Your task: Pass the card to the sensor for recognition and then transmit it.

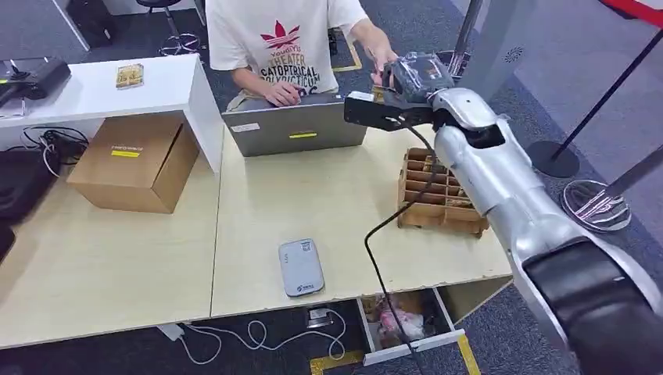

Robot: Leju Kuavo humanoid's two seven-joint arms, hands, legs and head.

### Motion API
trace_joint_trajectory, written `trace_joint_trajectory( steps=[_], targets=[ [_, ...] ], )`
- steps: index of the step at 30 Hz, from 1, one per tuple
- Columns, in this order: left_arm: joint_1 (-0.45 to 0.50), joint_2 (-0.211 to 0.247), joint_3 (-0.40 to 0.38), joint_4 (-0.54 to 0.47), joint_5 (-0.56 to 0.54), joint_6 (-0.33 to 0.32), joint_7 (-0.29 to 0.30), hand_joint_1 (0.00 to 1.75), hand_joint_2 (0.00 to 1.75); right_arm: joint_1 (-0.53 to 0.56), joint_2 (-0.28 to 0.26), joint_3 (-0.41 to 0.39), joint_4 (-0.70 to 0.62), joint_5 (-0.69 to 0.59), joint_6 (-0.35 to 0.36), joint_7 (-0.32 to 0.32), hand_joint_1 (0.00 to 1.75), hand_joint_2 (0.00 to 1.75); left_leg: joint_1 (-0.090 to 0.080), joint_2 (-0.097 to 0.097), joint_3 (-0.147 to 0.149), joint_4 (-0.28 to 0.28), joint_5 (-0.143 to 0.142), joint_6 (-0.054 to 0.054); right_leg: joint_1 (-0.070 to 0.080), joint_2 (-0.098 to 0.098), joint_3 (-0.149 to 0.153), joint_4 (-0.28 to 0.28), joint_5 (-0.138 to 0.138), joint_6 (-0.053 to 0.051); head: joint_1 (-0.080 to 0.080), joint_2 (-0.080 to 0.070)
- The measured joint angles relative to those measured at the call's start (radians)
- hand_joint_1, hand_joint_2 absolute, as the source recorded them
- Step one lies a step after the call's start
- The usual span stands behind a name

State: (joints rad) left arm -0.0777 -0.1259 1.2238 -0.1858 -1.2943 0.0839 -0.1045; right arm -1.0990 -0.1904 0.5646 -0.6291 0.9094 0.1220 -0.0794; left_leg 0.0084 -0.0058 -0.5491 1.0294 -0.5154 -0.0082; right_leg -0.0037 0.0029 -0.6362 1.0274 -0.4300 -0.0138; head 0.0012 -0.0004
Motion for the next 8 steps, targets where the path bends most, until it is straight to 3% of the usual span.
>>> trace_joint_trajectory(
  steps=[2, 8],
  targets=[
    [0.0, 0.0, 0.0, 0.0, 0.0, 0.001, 0.001, 0.0, 0.0, -0.013, 0.016, 0.004, 0.015, 0.002, 0.006, 0.009, 1.69, 1.75, 0.0, 0.0, 0.0, 0.0, 0.0, 0.0, 0.0, 0.0, 0.0, 0.0, 0.0, 0.0, 0.0, 0.0],
    [-0.001, 0.0, 0.0, 0.0, 0.005, 0.003, 0.01, 0.0, 0.0, -0.065, 0.072, 0.013, 0.088, 0.003, 0.016, 0.035, 1.71, 1.75, 0.0, 0.001, 0.001, 0.0, 0.0, 0.0, 0.0, 0.0, 0.0, 0.0, 0.0, 0.0, 0.0, 0.0]
  ],
)
